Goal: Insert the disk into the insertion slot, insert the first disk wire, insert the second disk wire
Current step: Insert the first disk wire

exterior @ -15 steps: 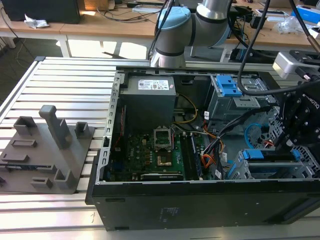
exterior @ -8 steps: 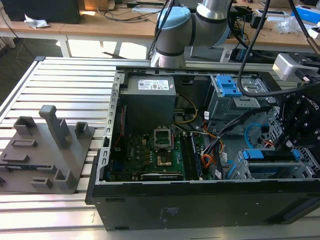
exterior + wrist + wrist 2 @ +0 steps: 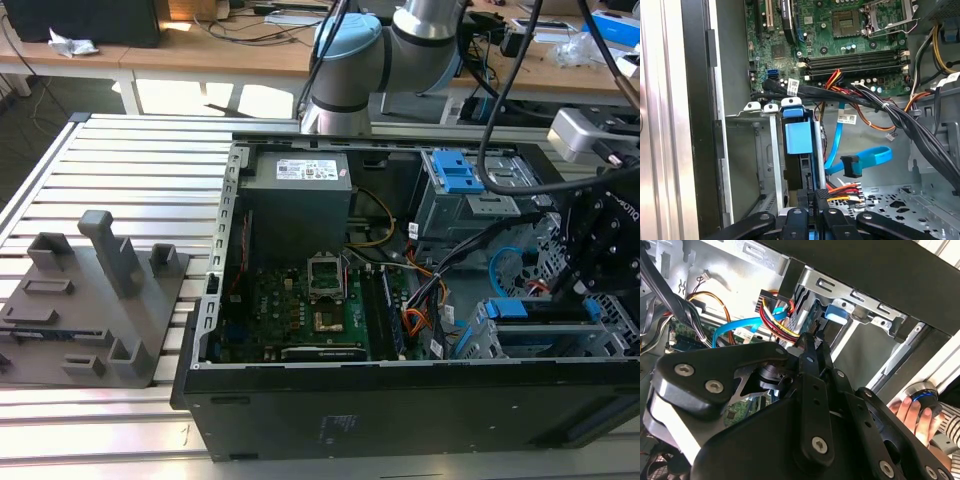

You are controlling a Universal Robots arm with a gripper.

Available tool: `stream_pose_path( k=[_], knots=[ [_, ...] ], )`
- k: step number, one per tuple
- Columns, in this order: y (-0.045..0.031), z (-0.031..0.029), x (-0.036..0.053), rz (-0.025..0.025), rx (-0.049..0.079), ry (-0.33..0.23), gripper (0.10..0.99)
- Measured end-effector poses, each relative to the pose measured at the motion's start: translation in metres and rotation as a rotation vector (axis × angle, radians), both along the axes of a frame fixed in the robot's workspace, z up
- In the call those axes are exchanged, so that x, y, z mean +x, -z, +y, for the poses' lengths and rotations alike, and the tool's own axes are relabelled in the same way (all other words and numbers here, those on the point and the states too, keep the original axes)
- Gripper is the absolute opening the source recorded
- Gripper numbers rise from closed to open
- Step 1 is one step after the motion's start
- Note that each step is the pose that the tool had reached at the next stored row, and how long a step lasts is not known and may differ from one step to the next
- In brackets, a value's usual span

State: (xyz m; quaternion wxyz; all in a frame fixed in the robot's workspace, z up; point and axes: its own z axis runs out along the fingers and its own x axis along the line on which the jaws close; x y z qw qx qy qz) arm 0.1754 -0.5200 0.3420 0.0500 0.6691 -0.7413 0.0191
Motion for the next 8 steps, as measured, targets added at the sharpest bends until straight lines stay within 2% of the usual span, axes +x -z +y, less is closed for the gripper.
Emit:
stream_pose_path(
  k=[8],
  knots=[
    [0.0017,0.0019,0.002,0.0,0.001,0.0,0.173]
  ],
)
